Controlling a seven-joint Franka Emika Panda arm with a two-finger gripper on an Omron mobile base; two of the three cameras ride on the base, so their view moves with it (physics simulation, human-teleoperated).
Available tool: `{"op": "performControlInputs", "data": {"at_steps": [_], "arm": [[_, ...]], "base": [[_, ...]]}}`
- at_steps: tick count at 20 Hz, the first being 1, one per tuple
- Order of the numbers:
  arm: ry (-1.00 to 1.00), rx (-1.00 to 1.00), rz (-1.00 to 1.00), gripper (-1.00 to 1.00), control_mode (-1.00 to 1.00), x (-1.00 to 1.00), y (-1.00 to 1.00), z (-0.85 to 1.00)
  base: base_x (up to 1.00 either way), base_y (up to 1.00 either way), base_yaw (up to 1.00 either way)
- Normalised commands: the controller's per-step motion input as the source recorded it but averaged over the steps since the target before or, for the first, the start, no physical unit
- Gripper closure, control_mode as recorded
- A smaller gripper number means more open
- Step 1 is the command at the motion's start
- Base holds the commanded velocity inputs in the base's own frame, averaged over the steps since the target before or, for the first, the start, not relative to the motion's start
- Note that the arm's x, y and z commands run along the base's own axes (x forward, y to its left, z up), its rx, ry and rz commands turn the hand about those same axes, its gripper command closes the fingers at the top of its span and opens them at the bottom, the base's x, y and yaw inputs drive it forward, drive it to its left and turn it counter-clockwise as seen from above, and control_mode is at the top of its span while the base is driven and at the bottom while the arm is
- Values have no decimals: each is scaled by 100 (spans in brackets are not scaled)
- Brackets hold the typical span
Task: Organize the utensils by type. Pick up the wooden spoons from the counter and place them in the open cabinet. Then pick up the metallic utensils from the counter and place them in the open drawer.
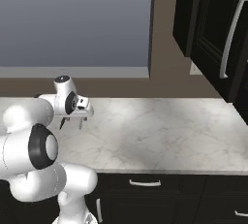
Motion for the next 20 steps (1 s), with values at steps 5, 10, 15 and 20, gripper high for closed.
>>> {"op": "performControlInputs", "data": {"at_steps": [5,10,15,20], "arm": [[7,0,0,-100,-100,55,15,-23],[3,0,0,-100,-100,45,21,-30],[0,0,0,-100,-100,44,1,-40],[0,0,0,-100,-100,37,0,-40]], "base": [[0,0,0],[0,0,0],[0,0,0],[0,0,0]]}}
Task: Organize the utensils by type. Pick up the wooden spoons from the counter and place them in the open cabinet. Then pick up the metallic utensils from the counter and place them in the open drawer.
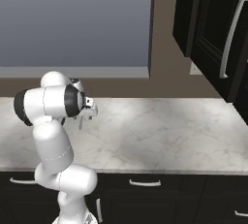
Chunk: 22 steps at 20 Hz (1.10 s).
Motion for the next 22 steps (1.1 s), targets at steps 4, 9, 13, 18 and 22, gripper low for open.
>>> {"op": "performControlInputs", "data": {"at_steps": [4,9,13,18,22], "arm": [[0,0,0,-100,-100,34,0,-39],[0,0,0,-100,-100,33,0,-46],[0,0,0,-100,-100,26,0,-41],[0,1,0,100,-100,8,-6,-49],[0,9,0,100,-100,3,-31,-48]], "base": [[0,0,0],[0,0,0],[0,0,0],[0,0,0],[0,0,0]]}}
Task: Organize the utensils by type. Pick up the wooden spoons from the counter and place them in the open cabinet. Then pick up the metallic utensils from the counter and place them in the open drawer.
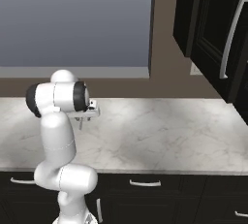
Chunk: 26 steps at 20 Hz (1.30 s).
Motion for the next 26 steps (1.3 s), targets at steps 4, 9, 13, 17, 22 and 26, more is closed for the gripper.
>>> {"op": "performControlInputs", "data": {"at_steps": [4,9,13,17,22,26], "arm": [[0,8,0,100,-100,6,-30,-53],[-1,7,0,100,-100,1,-24,-48],[-9,11,0,100,-100,-19,-18,-16],[-14,10,-6,100,-100,-75,-26,71],[-1,3,-4,100,-100,-67,-9,100],[0,0,0,100,-100,-70,-3,100]], "base": [[0,0,0],[0,0,0],[0,0,0],[0,0,0],[0,0,0],[0,0,0]]}}
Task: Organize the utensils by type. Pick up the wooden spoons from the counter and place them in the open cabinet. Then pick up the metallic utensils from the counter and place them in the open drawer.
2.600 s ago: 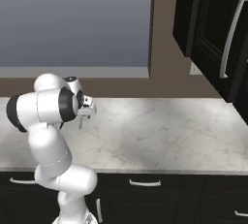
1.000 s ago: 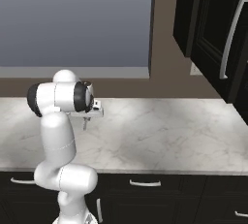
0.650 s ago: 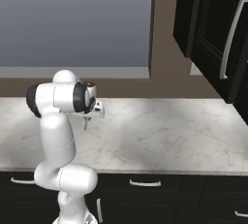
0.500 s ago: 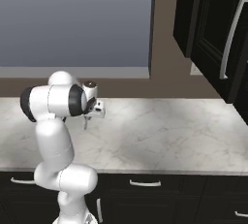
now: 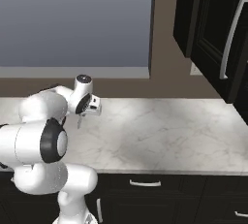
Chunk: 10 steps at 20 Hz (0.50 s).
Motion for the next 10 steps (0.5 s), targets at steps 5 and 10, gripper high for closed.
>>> {"op": "performControlInputs", "data": {"at_steps": [5,10], "arm": [[5,0,0,100,-100,-74,-2,100],[4,0,-1,100,-100,-86,-13,100]], "base": [[0,0,0],[0,0,0]]}}
